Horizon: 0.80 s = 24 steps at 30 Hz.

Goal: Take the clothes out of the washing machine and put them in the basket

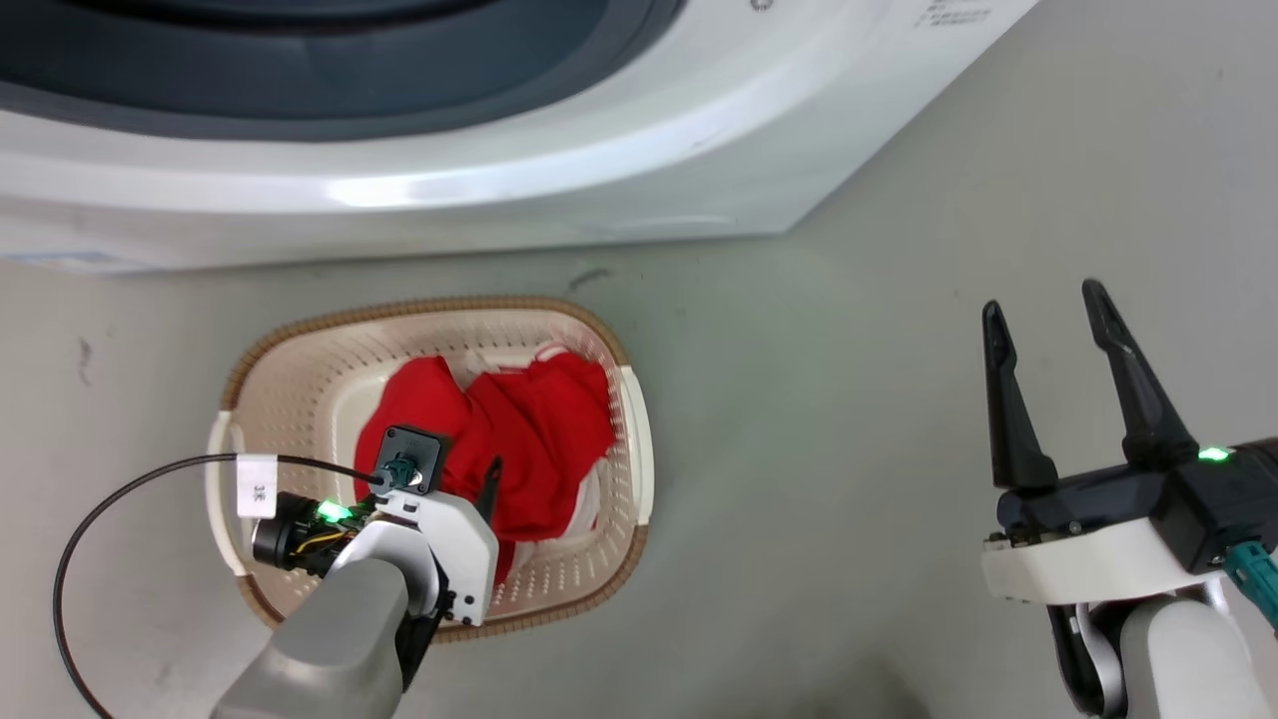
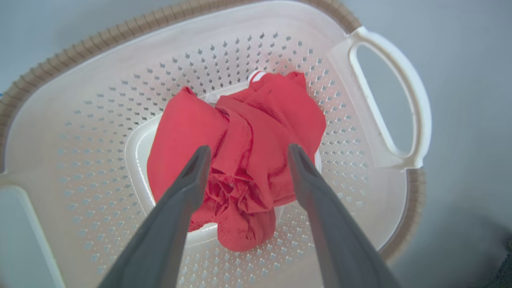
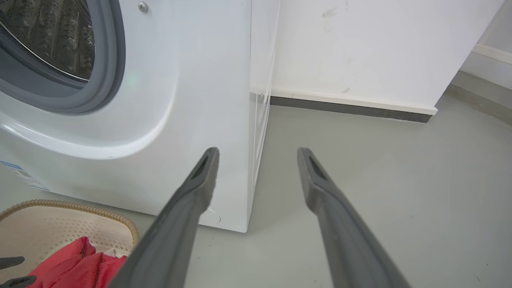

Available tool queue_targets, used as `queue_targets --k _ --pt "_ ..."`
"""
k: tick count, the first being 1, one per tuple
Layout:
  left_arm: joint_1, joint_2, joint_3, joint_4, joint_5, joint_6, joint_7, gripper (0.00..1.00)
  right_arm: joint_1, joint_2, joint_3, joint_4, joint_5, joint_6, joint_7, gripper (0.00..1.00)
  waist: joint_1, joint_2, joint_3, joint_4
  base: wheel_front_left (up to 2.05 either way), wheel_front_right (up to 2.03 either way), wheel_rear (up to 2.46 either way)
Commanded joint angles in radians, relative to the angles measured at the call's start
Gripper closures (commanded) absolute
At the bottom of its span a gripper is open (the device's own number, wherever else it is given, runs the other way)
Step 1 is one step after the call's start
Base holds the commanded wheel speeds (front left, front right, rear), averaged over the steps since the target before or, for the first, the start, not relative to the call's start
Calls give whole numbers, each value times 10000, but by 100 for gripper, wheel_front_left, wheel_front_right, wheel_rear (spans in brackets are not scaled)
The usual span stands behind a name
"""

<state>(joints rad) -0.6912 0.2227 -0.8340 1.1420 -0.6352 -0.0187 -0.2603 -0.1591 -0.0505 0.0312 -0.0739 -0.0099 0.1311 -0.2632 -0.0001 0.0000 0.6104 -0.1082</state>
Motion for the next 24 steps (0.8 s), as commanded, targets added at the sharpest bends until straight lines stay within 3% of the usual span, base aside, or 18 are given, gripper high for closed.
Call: queue_targets --k 1,8,14,19,24 --pt "479 100 379 -617 135 236 -57 0 223 4 -23 105 -65 -7 -24 0 1 0 -923 287 0 0 0" --pt "1954 310 2063 -2990 1133 695 -50 0 736 3 77 390 -156 -7 -24 0 1 0 -2207 567 0 0 0" --pt "3208 260 3647 -4869 1905 695 -51 0 1104 3 92 507 -138 -7 -24 0 1 0 -3035 681 0 0 0" --pt "4509 -45 5176 -6848 2896 759 -52 0 1657 6 51 598 -185 -7 -24 0 1 0 -3887 805 0 0 0" --pt "5753 -627 6470 -8488 3713 542 -51 0 2196 1 -106 673 -153 -7 -24 0 1 0 -4788 865 0 0 0"
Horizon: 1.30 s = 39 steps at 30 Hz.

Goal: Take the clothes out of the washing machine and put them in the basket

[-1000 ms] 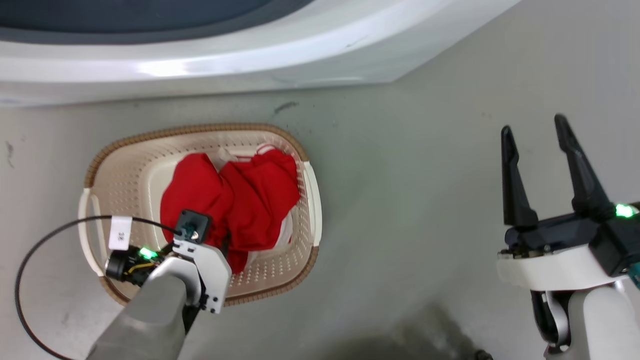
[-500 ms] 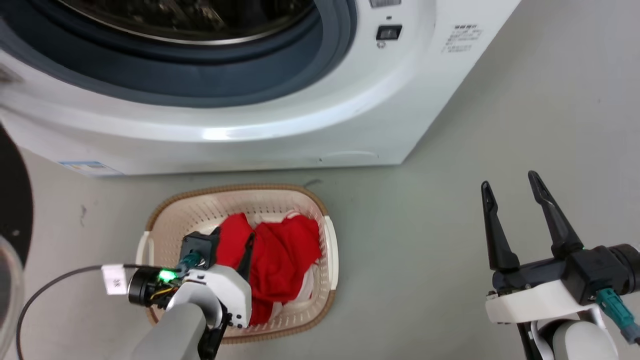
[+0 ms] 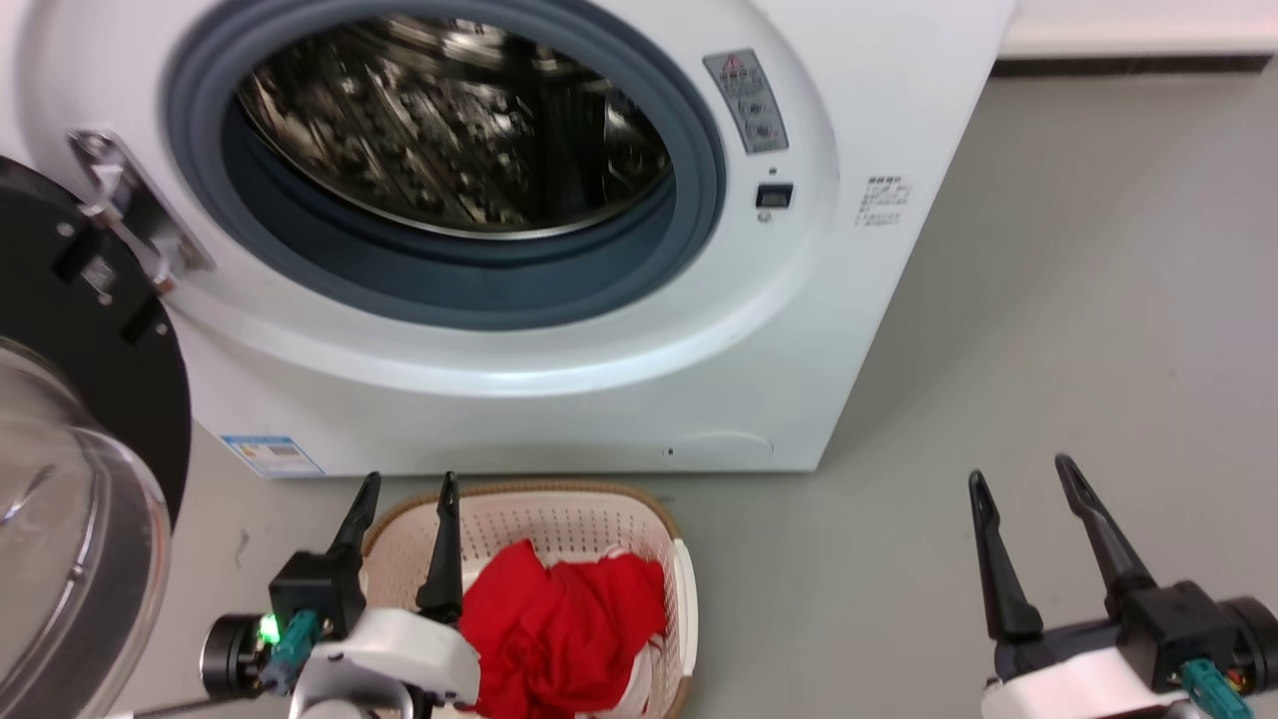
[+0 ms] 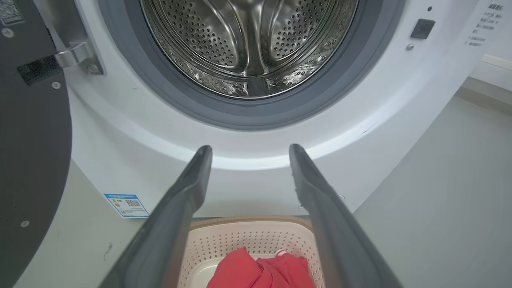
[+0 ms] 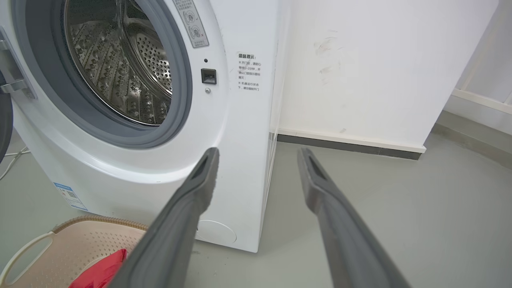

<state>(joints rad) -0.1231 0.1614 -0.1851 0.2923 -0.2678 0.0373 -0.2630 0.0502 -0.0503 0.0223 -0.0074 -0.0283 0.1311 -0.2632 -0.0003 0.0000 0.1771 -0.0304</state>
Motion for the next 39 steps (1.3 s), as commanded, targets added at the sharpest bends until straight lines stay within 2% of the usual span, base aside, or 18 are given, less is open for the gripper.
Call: queue_targets --k 1,9,19,26,39 --pt "272 -138 154 -239 217 -67 -26 0 215 4 -58 17 31 -7 -24 0 3 0 -627 104 0 0 0" --pt "1548 -797 1099 -1681 1321 -282 -24 0 869 4 -200 -16 75 -7 -24 0 3 0 -1649 193 0 0 0" --pt "2423 -1010 1425 -2518 2325 76 -25 0 1030 4 -192 -68 205 -7 -24 0 3 0 -2109 134 0 0 0" --pt "2727 -1063 1548 -2672 2253 146 -26 0 1201 4 -257 -104 335 -7 -24 0 3 0 -2250 98 0 0 0" --pt "2874 -1108 1713 -2659 2127 -91 -26 0 1282 4 -277 -179 369 -7 -24 0 3 0 -2228 88 0 0 0"
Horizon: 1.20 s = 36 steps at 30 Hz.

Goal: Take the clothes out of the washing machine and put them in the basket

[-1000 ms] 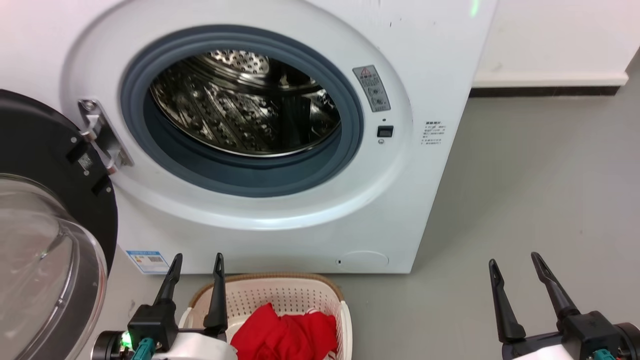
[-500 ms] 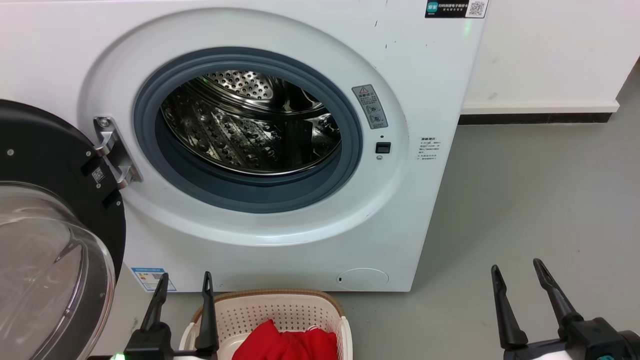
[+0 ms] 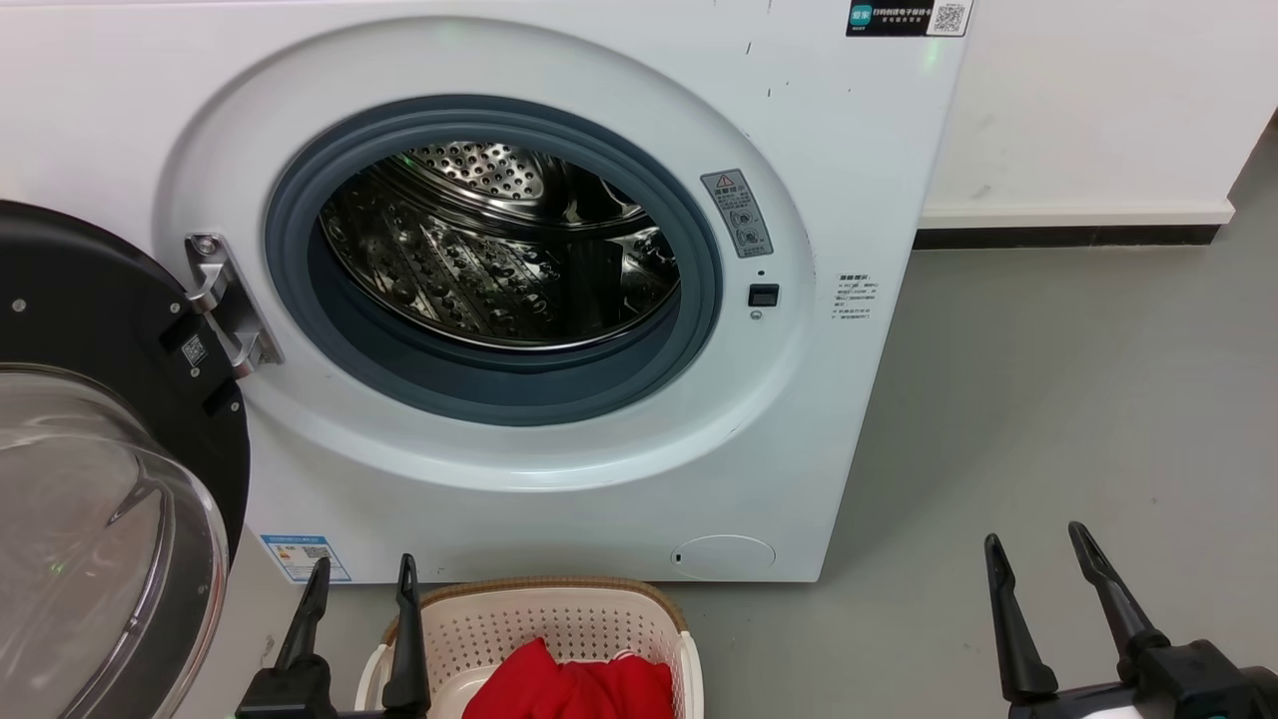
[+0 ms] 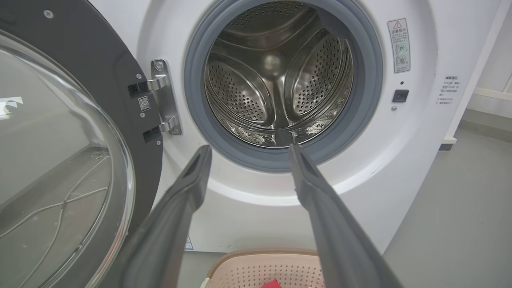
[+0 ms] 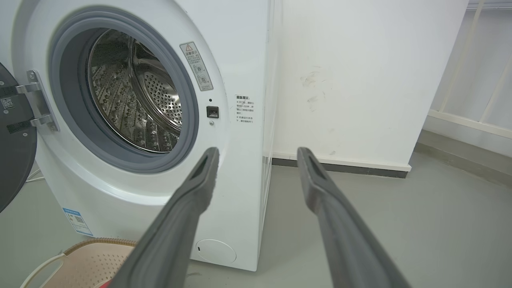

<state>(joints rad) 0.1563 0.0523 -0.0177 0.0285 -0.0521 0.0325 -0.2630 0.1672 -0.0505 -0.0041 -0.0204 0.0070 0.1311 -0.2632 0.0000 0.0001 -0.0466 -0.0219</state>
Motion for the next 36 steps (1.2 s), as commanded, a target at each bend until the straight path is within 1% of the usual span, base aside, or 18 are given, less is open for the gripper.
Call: queue_targets --k 1,6,7,11,23,24,36 --pt "76 -19 54 -19 -19 -55 -27 0 118 6 -10 -49 18 -7 -24 0 0 -1 19 6 0 0 0" --pt "75 -24 140 -34 24 -132 -27 0 146 6 16 -64 62 -7 -24 0 0 -1 60 3 0 0 0" --pt "0 -4 128 7 -31 -142 1 100 19 0 13 -23 37 0 0 100 1 -1 61 3 0 0 0" --pt "91 -19 113 425 -66 -147 56 100 32 6 28 370 42 0 14 100 3 -1 65 2 0 0 0" --pt "-384 -18 327 719 -2565 -389 670 100 -411 -160 66 690 2813 -1 442 100 2 -1 107 24 0 0 0" --pt "-384 -18 327 719 -2565 -389 670 100 -411 -160 66 690 2813 -1 442 100 2 -1 107 24 0 0 0" --pt "-772 -18 489 944 -4748 -598 1182 100 -821 -269 50 1010 5180 -1 854 100 2 -1 148 44 0 0 0"
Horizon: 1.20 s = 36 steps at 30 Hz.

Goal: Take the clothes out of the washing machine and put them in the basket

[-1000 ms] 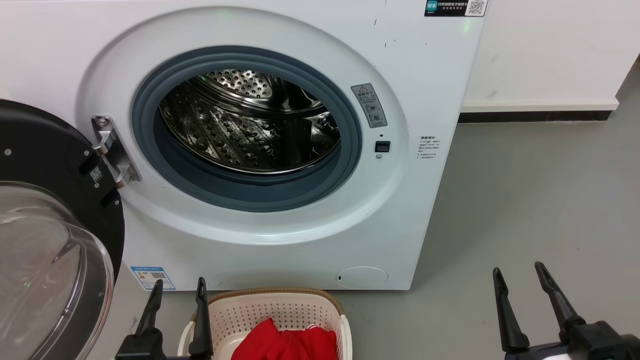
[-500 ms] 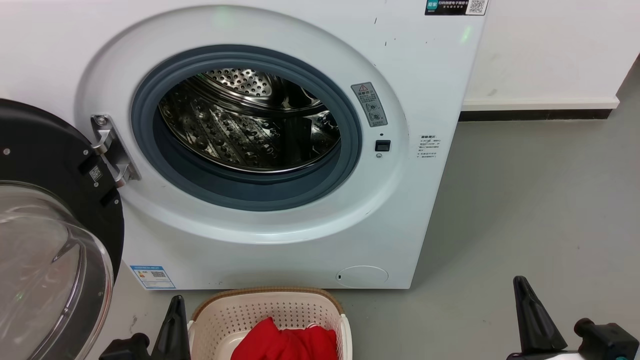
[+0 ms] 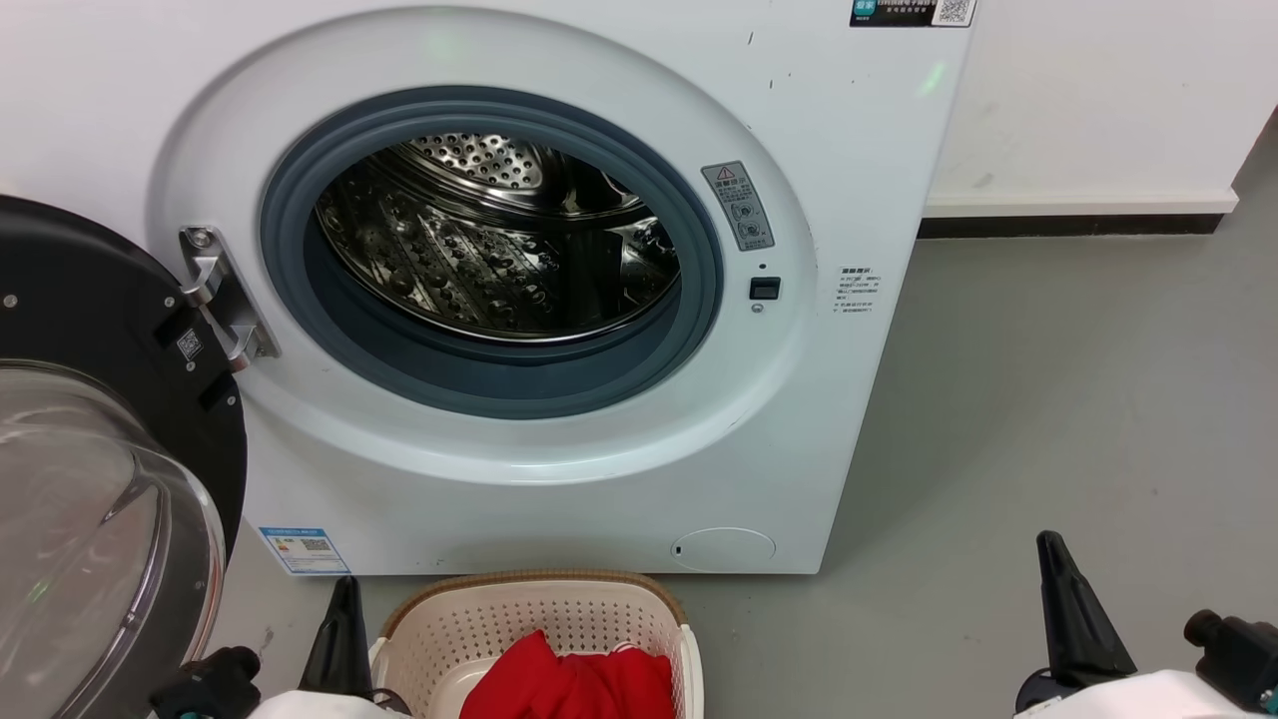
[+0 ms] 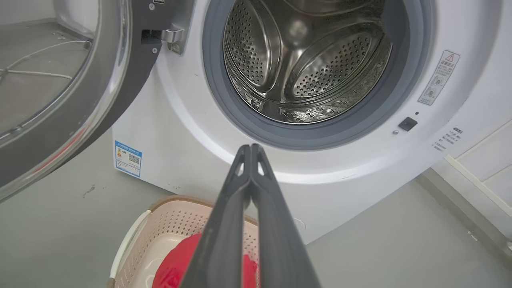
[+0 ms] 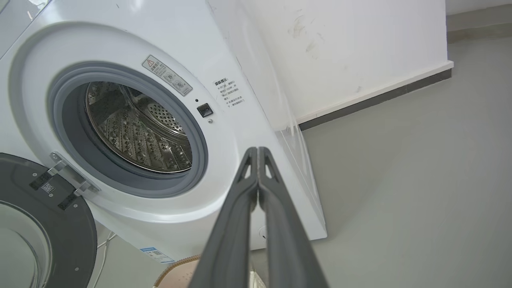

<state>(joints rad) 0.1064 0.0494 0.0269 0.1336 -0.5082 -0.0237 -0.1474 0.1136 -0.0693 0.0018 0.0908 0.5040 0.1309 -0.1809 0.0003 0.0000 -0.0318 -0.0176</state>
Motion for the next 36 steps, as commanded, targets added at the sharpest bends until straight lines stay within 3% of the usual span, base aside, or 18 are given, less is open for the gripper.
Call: queue_targets --k 1,36 --pt "-303 11 54 -88 -356 -53 64 100 -314 -89 -13 -78 390 1 62 100 -1 0 4 2 0 0 0" --pt "-1196 13 439 456 -5249 -536 1246 100 -1220 -199 -229 637 5558 0 1137 100 -2 0 125 63 0 0 0"
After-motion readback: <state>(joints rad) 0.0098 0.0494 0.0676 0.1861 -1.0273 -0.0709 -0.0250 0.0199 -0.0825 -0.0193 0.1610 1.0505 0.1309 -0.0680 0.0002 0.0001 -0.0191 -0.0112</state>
